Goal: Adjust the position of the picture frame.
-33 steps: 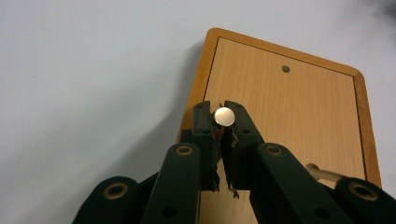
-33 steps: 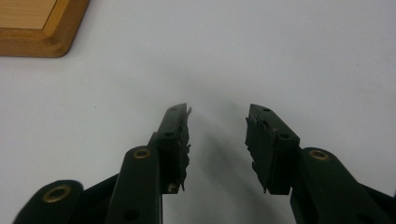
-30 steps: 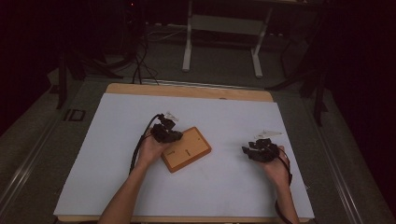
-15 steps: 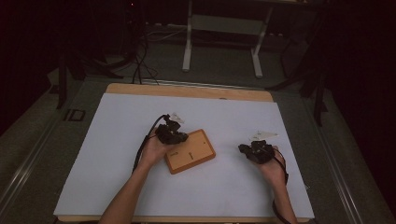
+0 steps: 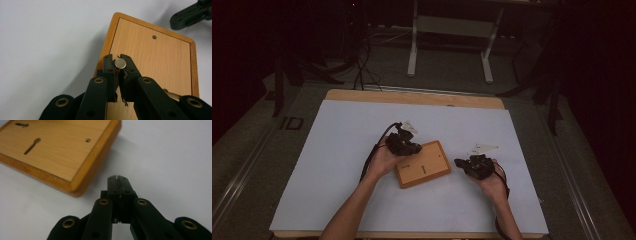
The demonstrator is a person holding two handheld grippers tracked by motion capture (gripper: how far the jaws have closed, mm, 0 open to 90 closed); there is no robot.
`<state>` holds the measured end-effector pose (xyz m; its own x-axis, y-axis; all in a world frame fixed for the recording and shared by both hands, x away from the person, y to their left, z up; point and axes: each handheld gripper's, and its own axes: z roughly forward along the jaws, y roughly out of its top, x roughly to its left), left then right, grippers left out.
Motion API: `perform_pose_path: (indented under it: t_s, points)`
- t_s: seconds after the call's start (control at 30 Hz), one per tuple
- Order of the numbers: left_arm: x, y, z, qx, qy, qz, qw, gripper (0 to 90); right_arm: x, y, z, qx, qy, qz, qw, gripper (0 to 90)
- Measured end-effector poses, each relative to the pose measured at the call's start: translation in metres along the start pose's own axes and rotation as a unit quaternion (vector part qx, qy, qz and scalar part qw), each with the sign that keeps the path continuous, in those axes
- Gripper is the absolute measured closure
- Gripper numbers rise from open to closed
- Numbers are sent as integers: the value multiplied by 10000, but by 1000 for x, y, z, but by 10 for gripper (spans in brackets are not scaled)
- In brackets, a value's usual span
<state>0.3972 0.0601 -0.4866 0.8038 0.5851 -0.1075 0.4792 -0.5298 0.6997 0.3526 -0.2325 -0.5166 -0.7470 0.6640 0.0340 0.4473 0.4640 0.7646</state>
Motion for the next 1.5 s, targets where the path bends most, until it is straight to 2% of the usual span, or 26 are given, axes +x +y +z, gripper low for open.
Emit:
perform_pose_path:
  t_s: [0.2, 0.23, 0.43, 0.47, 0.7, 0.77, 0.87, 1.0, 1.2, 1.3, 1.5]
  points:
    - [-6, 6, -1, -5, -121, 52, 9999, 844, 7, 0, 0, -15, 94, 38, 9999, 894]
    - [-9, 7, -2, 18, -155, 123, 9998, 844, 10, -1, 0, 5, 134, 26, 9999, 894]
    - [-15, 9, 0, 29, -257, 195, 9995, 844, 15, -4, -1, 78, 154, 13, 9999, 893]
    - [-16, 9, 1, 77, -303, 270, 9991, 844, 15, -4, -1, 86, 157, 9, 9998, 893]
    - [-21, 9, 4, 147, -353, 291, 9988, 844, 19, -7, -1, 147, 201, -11, 9997, 893]
    - [-21, 9, 4, 177, -437, 339, 9983, 844, 20, -9, -1, 178, 223, -1, 9996, 894]
    - [-22, 7, 6, 138, -547, 266, 9981, 844, 23, -12, -1, 216, 252, -21, 9994, 893]
    - [-25, 7, 9, 197, -484, 216, 9984, 844, 26, -13, -1, 297, 239, -69, 9992, 893]
    - [-26, 3, 14, 336, -395, 99, 9986, 844, 24, -14, 0, 298, 142, 13, 9995, 884]
    - [-27, 3, 19, 448, -218, 117, 9987, 844, 23, -13, -2, 254, 121, 60, 9996, 880]
    - [-28, 2, 23, 504, -232, 107, 9984, 843, 22, -13, -2, 247, 104, 57, 9996, 880]
